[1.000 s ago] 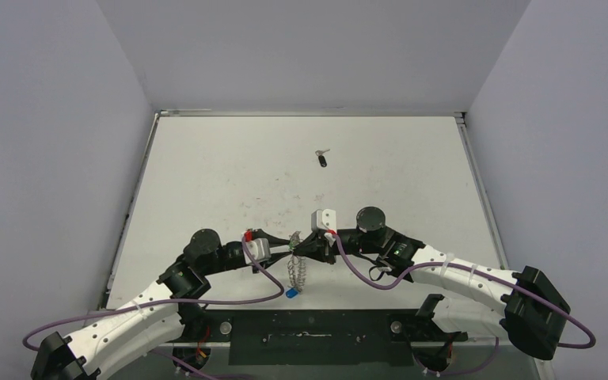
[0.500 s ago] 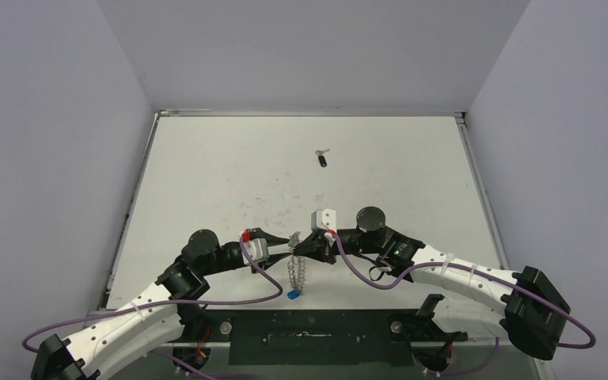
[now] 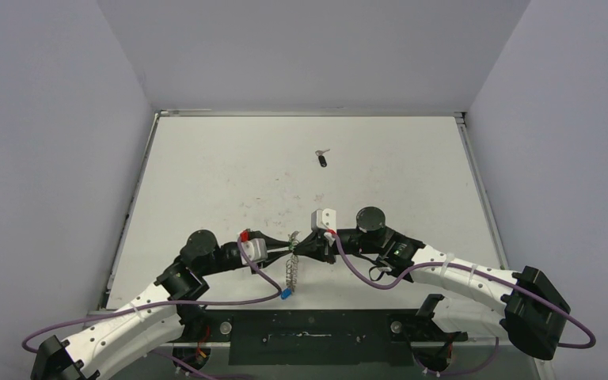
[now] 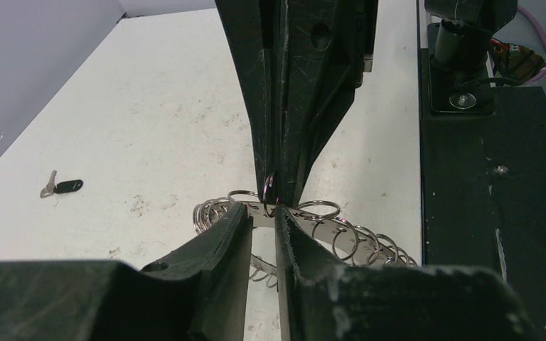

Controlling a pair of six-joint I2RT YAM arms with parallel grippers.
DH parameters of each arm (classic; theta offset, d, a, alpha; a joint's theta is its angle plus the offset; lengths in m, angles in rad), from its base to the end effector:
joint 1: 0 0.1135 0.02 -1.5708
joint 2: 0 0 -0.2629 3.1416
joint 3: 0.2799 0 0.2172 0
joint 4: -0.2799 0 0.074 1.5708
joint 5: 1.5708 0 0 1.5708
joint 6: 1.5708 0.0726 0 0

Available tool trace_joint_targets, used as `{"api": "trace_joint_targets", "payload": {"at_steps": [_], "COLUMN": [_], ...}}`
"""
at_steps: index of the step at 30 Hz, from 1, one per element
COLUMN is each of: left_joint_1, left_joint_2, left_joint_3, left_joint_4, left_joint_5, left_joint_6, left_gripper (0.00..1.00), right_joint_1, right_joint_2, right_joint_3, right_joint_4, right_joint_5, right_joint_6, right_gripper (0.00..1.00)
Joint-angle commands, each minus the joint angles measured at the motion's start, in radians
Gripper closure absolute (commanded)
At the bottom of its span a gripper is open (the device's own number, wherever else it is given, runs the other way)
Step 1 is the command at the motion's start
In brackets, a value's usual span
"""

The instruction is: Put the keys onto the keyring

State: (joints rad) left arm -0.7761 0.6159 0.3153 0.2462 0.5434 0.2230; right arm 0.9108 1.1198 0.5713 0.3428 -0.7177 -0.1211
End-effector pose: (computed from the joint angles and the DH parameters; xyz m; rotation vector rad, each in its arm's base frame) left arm 0.0868 -0.1378 0.2535 1.1599 1.2264 -0.8595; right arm 0.1099 0.2195 0.2662 -1.3687 1.2980 1.1889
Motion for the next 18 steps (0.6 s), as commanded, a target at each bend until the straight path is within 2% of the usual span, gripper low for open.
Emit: {"api": "trace_joint_targets", "payload": {"at_steps": [1,4,9,12,16,18], "left_joint_1": [0.0,-0.001,-0.003,-0.001,-0.001,-0.002], "left_joint_2": [-0.007,0.001,0.018,0.024,0.03,0.032], "left_joint_3": [0.059,0.06,0.076,0.08,0.087,0.088], "left_joint_4": [0.095,0.101,0.064,0.055,0.032,0.023], "left_joint_5": [0.007,-0.002,-0.022,-0.031,-0.036,-0.036], "left_joint_6": [-0.029,-0.036,-0.02,-0.017,-0.009,-0.008], "left_gripper": [0.79,0.75,0.8,0.85,0.99,1.0], "right_joint_1": [0.015,0.019,0.021,0.022,0.023,0.023], "right_joint_2": [-0.015,-0.015,-0.018,-0.019,-0.018,-0.017], "right_joint_3": [0.016,0.021,0.025,0.027,0.027,0.028], "right_joint_4": [0.075,0.067,0.05,0.037,0.031,0.029], "right_joint_5": [-0.014,-0.013,-0.011,-0.011,-0.006,-0.004], "right_joint_6": [-0.003,-0.008,-0.014,-0.02,-0.022,-0.02], "right_gripper": [1.0,1.0,1.0,1.0,1.0,1.0]}}
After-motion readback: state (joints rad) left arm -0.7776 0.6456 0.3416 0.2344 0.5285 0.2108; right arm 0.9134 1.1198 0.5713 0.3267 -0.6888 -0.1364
